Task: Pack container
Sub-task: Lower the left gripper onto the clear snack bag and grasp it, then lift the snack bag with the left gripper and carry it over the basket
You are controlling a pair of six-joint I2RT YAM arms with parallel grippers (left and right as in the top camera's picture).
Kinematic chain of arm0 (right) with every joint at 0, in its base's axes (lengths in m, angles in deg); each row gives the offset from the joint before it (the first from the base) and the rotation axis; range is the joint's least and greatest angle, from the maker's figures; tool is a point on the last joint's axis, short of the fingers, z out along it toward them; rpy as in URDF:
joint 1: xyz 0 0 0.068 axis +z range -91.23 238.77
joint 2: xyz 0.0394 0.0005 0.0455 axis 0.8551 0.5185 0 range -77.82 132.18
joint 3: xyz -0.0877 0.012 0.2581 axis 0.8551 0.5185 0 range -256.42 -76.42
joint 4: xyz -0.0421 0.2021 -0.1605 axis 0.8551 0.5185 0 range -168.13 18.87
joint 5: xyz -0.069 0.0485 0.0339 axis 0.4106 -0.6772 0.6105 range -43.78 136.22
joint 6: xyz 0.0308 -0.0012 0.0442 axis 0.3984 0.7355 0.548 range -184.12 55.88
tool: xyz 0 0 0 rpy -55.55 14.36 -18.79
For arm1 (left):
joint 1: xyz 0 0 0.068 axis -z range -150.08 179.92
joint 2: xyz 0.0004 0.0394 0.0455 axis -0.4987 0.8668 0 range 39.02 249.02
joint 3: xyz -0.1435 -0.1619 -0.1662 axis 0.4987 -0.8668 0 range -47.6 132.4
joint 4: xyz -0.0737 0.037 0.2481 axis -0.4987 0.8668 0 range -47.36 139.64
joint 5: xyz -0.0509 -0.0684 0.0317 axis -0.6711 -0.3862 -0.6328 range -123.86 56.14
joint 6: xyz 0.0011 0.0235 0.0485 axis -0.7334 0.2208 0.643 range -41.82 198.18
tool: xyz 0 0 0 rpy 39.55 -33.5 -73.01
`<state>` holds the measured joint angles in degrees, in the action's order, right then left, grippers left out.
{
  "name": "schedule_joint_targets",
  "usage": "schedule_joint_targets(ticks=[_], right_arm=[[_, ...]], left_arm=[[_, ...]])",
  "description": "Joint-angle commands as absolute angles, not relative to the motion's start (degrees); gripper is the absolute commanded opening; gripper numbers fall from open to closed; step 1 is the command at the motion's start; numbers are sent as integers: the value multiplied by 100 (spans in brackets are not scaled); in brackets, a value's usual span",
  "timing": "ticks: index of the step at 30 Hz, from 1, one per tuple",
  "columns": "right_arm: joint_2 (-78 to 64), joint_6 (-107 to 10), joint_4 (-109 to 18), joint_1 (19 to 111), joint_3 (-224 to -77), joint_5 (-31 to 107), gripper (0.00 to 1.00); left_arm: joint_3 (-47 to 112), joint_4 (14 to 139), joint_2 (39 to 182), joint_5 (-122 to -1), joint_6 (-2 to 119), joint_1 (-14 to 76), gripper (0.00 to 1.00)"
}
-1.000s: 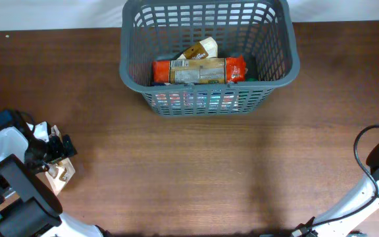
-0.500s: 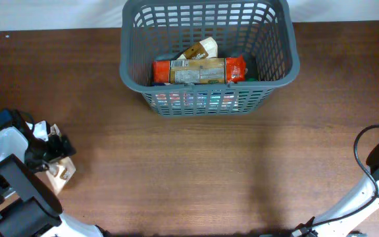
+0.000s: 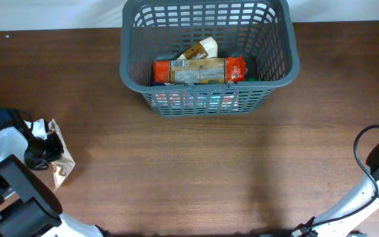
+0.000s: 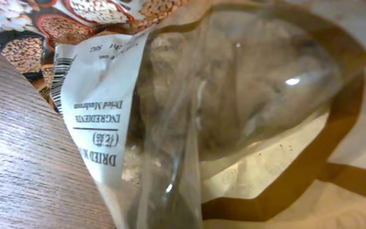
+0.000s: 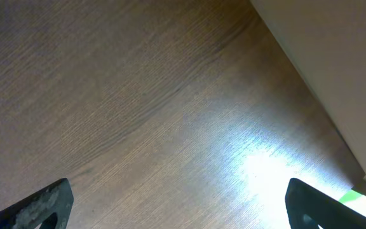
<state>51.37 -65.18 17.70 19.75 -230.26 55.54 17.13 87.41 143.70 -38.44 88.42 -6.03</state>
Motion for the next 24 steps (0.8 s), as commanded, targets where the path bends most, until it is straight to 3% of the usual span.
schedule_joint_targets(ticks=[1,9,15,24], right_arm=[[5115,-6446,1766,1942,-23007,5543,99],[5115,-6446,1766,1942,-23007,5546,99],[5115,-6446,1766,1942,-23007,5546,99],[5115,-6446,1766,1942,-23007,5546,99]], left_arm=[[1818,8813,14433,-4375,8770,-614,2],[3057,9417,13929,-5494,8779,-598,2],[4502,9675,13030,-5651,8796,-343,2],[6244,8816,12027,-6889,8718,1181,2]])
